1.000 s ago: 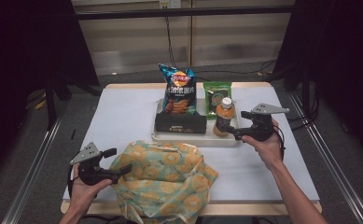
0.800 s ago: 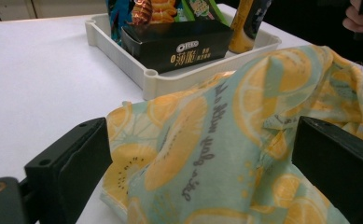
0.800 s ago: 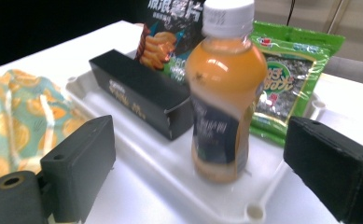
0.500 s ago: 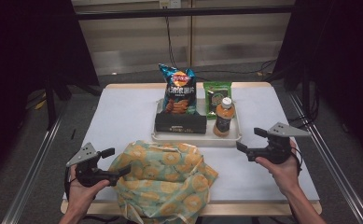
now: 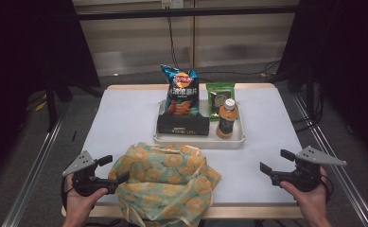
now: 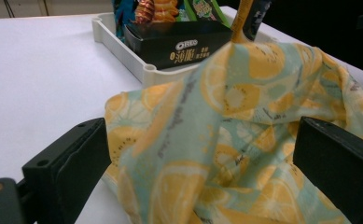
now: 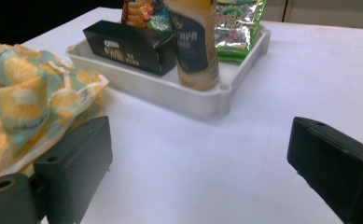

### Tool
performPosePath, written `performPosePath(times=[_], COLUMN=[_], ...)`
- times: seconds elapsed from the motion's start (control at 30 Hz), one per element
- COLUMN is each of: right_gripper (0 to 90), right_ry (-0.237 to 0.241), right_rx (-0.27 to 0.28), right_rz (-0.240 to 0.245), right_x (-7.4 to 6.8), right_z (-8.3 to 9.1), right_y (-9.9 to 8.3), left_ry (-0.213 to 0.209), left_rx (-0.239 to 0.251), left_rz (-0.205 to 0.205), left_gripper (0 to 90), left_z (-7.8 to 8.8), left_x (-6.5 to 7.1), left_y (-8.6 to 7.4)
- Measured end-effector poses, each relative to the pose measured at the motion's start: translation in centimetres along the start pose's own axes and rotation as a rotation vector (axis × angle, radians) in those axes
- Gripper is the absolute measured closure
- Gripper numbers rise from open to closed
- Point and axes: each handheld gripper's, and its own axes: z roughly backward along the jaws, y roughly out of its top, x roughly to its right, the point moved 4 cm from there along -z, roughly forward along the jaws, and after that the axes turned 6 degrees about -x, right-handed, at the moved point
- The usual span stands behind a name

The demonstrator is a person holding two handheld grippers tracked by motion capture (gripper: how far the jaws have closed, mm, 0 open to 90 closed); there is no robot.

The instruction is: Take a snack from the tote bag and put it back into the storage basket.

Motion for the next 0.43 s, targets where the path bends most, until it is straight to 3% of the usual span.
performPosePath(times=[0.17,0.4,0.43], right_gripper=[7.0,7.6,7.4], right_ry=[-0.027,-0.045,-0.042], right_rx=[0.023,0.021,0.028], right_rz=[-0.030,-0.015,-0.031], right_x=[0.1,0.1,0.1], right_z=[1.5,1.9,2.0], right_y=[-1.2,-2.2,-2.1], left_ry=[0.006,0.014,0.017], left_rx=[0.009,0.008,0.010], left_rz=[-0.020,-0.016,-0.013], left_gripper=[3.9,3.9,3.9], left_z=[0.4,0.5,0.5], left_x=[0.3,0.0,0.0], left_y=[-0.2,-0.6,-0.7])
